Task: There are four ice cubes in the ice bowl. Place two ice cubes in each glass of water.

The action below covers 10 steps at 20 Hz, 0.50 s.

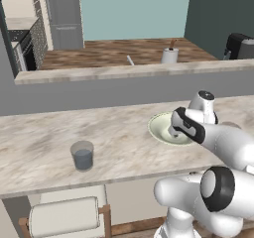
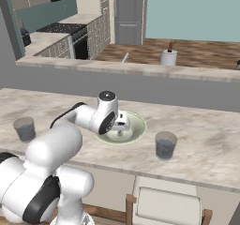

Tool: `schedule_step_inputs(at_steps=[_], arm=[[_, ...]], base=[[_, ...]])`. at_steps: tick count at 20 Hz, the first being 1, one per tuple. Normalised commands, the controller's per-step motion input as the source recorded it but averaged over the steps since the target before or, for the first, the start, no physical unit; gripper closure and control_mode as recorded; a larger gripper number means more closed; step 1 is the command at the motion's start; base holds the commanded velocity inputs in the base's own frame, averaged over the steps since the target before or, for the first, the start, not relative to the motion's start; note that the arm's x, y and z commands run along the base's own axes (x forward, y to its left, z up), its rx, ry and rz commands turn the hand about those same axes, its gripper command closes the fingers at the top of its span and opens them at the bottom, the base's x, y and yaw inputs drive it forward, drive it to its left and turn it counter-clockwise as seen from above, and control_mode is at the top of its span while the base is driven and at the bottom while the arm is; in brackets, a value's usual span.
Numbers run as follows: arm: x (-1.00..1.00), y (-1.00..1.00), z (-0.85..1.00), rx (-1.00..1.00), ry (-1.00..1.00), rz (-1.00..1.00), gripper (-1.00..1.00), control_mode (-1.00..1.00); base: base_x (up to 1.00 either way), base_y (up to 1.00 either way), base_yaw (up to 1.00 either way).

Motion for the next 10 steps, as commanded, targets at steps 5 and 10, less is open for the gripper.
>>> schedule_step_inputs(at_steps=[5,10], arm=[[0.24,-0.09,-0.20,0.00,0.00,0.00,-1.00,-1.00],[0.25,-0.12,-0.18,0.00,0.00,0.00,-1.00,-1.00]], base=[[0.00,0.00,0.00],[0.00,0.00,0.00]])
